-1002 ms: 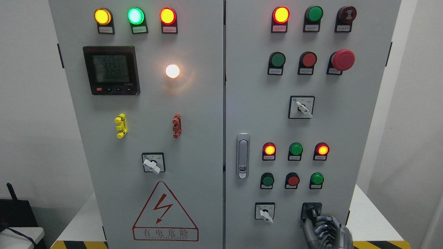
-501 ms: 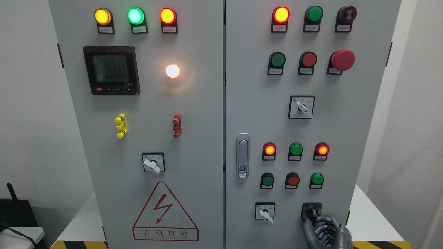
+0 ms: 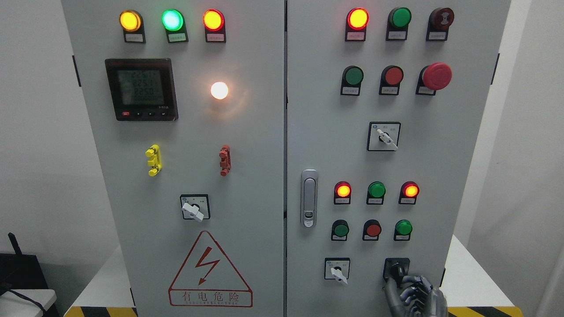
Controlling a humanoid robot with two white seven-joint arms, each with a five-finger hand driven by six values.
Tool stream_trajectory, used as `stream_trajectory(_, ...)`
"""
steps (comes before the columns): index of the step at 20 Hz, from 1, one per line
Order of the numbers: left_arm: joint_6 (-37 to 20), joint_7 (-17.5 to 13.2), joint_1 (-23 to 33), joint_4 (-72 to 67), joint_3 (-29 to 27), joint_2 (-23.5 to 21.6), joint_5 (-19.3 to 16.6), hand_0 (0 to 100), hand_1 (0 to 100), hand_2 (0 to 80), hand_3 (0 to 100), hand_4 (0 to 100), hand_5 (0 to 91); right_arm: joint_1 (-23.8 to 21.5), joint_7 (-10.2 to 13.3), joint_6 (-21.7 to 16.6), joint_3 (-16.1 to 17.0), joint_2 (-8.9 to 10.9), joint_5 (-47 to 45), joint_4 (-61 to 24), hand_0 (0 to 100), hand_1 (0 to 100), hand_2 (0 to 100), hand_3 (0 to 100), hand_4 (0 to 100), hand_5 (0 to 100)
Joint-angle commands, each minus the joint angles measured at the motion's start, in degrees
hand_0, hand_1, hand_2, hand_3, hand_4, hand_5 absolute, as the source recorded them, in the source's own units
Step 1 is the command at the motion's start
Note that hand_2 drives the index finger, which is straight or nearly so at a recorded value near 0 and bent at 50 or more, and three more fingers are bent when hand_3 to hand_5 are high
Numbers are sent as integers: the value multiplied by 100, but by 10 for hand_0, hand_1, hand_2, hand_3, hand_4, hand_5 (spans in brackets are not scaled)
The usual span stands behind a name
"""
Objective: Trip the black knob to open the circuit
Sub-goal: 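Twist the black knob with the right hand to switch it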
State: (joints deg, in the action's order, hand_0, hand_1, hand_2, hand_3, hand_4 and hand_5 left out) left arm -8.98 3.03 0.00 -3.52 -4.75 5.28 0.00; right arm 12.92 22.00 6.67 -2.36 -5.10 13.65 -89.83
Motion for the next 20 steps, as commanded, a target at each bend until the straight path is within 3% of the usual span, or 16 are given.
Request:
stream_trajectory(1,2,4,-44,0,0,-1,-185,120,389,0,0,0,0,0,24,-8,-10,-17,-11,-8,482,706,584,873,914,954)
stream_trajectory(20,2,4,-44,0,0,-1,-185,120,389,0,0,0,0,0,-3,-8,-98,-17,-231,-8,496,703,599,892,924,957)
